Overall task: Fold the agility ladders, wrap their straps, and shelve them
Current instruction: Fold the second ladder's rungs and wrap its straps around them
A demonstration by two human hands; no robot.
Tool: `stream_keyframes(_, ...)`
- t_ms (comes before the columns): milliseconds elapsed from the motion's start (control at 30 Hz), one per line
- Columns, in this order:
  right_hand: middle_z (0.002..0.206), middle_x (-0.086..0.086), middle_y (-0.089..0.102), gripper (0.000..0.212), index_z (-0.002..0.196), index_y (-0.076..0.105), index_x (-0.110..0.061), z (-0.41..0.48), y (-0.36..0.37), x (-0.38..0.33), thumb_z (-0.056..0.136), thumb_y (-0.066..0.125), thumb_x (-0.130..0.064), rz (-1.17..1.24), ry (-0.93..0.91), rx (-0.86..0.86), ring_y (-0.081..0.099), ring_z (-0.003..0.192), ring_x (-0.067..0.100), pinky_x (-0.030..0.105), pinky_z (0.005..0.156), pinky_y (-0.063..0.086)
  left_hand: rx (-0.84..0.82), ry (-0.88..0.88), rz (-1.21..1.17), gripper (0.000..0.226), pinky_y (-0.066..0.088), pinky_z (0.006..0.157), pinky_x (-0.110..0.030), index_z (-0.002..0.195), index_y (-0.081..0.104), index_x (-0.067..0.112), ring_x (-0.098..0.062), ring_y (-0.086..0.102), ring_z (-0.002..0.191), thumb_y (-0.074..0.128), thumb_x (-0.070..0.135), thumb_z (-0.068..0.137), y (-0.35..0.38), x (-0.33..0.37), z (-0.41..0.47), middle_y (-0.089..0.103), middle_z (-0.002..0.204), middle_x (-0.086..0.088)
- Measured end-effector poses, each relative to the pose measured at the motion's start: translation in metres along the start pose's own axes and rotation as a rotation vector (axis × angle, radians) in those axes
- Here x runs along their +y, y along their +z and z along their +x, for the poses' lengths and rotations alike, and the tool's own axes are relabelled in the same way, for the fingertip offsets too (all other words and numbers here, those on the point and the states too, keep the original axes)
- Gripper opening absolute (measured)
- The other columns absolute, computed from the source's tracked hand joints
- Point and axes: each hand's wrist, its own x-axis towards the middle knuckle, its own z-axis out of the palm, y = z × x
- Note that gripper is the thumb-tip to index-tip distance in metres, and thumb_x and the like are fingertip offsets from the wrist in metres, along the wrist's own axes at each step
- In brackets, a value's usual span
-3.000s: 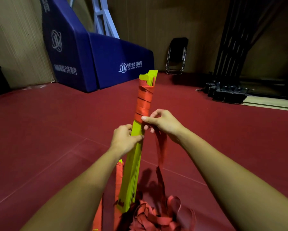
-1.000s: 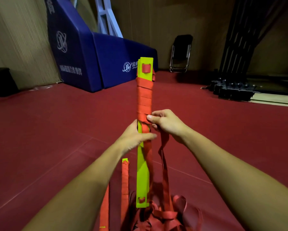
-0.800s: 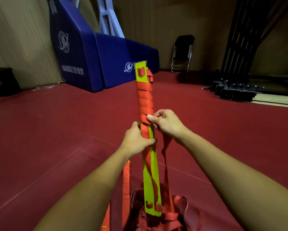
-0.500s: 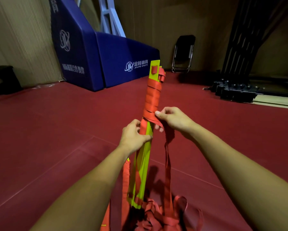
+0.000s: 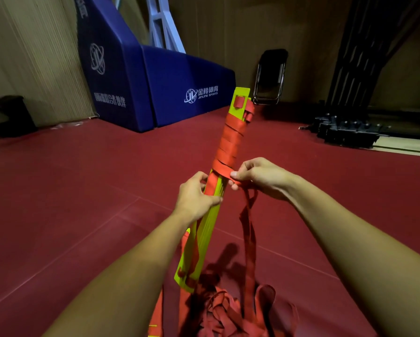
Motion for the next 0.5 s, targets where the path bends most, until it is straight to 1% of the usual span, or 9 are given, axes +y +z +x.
stream_keyframes(67,0.064,0.010,0.065,0.011,0.092,0.048,-0.006,0.001,0.002,0.003,0.097,0.059,-0.003,-0.148,-0.038,0.057,0.061,0.053,0.016,0.019,0.047,0.048,-0.021,-0.017,-0.040,0.041,0.050,0.057,-0.018,0.089,0.059,0.023,-0.009,0.066,0.064,0.090,0.011,0.064,0.000,0.000,0.000,0.074,0.080,0.003)
stream_keyframes(100,0.063,0.009,0.063,0.011,0.093,0.049,-0.007,0.001,0.002,0.004,0.098,0.059,-0.010,-0.279,-0.056,0.078,0.058,0.047,0.014,0.019,0.044,0.046,-0.035,-0.029,-0.067,0.040,0.052,0.059,-0.019,0.089,0.060,0.023,-0.010,0.066,0.064,0.089,0.009,0.065,0.001,0.000,0.000,0.075,0.081,0.001)
stream_keyframes(133,0.061,0.006,0.061,0.017,0.089,0.053,-0.008,0.003,0.000,0.005,0.099,0.059,-0.020,-0.466,-0.082,0.102,0.056,0.044,0.014,0.021,0.042,0.044,-0.052,-0.043,-0.105,0.040,0.054,0.062,-0.022,0.091,0.060,0.021,-0.011,0.067,0.066,0.088,0.006,0.066,0.001,0.000,0.001,0.075,0.083,0.000)
stream_keyframes(200,0.052,0.001,0.057,0.039,0.071,0.062,-0.012,0.006,-0.004,0.007,0.095,0.060,-0.042,-0.818,-0.137,0.212,0.053,0.046,0.015,0.025,0.047,0.043,-0.103,-0.078,-0.201,0.039,0.057,0.065,-0.029,0.096,0.061,0.017,-0.015,0.069,0.069,0.084,-0.001,0.069,0.001,0.000,0.001,0.075,0.085,-0.004)
stream_keyframes(233,0.049,-0.001,0.054,0.046,0.066,0.064,-0.013,0.006,-0.004,0.008,0.092,0.061,-0.050,-0.877,-0.155,0.282,0.051,0.047,0.014,0.027,0.050,0.040,-0.135,-0.091,-0.252,0.038,0.057,0.064,-0.028,0.099,0.060,0.014,-0.014,0.068,0.069,0.081,-0.004,0.072,0.000,0.000,0.000,0.074,0.085,-0.004)
stream_keyframes(300,0.046,-0.003,0.050,0.048,0.060,0.062,-0.016,0.008,0.001,0.012,0.089,0.063,-0.055,-0.785,-0.175,0.338,0.046,0.044,0.012,0.028,0.051,0.037,-0.179,-0.109,-0.329,0.038,0.055,0.063,-0.024,0.104,0.060,0.010,-0.010,0.067,0.068,0.075,-0.010,0.076,-0.001,-0.001,0.000,0.072,0.084,-0.003)
stream_keyframes(367,0.047,-0.002,0.053,0.045,0.059,0.058,-0.017,0.010,0.007,0.016,0.090,0.065,-0.049,-0.583,-0.179,0.281,0.048,0.042,0.011,0.025,0.051,0.039,-0.199,-0.119,-0.382,0.040,0.057,0.072,-0.028,0.110,0.060,0.007,-0.013,0.068,0.075,0.072,-0.013,0.077,-0.003,-0.002,0.000,0.072,0.089,-0.009)
stream_keyframes(433,0.058,0.003,0.060,0.033,0.066,0.057,-0.017,0.013,0.013,0.017,0.095,0.064,-0.031,-0.366,-0.218,0.156,0.055,0.048,0.012,0.025,0.058,0.045,-0.214,-0.122,-0.433,0.045,0.056,0.085,-0.038,0.115,0.061,0.005,-0.021,0.068,0.087,0.069,-0.015,0.076,-0.003,-0.004,0.002,0.074,0.102,-0.017)
stream_keyframes(500,0.068,0.010,0.063,0.020,0.078,0.054,-0.010,0.012,0.015,0.011,0.097,0.061,-0.013,-0.203,-0.223,0.092,0.058,0.051,0.012,0.021,0.055,0.048,-0.226,-0.120,-0.460,0.048,0.054,0.092,-0.043,0.119,0.062,0.006,-0.021,0.067,0.094,0.069,-0.015,0.076,-0.002,-0.004,0.003,0.073,0.113,-0.018)
